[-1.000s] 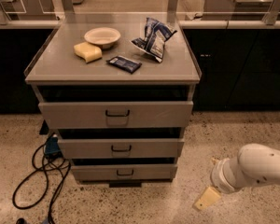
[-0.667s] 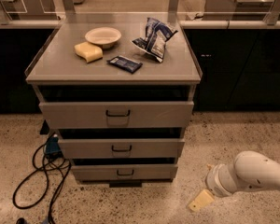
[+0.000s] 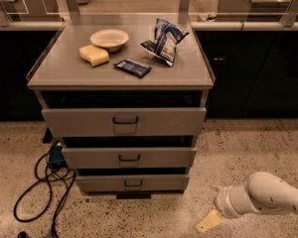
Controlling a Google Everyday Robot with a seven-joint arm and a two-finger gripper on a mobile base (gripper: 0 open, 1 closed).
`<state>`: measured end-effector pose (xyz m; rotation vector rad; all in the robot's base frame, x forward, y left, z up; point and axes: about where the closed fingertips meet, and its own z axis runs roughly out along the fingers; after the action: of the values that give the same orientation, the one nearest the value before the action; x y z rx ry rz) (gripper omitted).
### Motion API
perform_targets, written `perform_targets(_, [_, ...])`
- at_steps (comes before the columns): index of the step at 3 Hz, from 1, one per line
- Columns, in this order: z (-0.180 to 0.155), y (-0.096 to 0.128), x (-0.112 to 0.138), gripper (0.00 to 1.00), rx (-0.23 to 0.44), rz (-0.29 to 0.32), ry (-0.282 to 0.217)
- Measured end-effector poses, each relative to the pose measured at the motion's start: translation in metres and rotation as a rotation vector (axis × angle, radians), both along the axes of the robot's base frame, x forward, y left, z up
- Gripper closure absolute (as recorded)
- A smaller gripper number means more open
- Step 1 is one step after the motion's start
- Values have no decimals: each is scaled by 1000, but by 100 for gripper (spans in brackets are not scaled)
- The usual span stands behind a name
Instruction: Open bottom drawer
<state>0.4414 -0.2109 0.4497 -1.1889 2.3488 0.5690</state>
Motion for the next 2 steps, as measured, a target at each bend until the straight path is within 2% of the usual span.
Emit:
perform_targets(1, [2, -3, -2, 0, 28, -13, -7])
perform_targets(2, [-21, 5, 6, 0, 95, -8, -84])
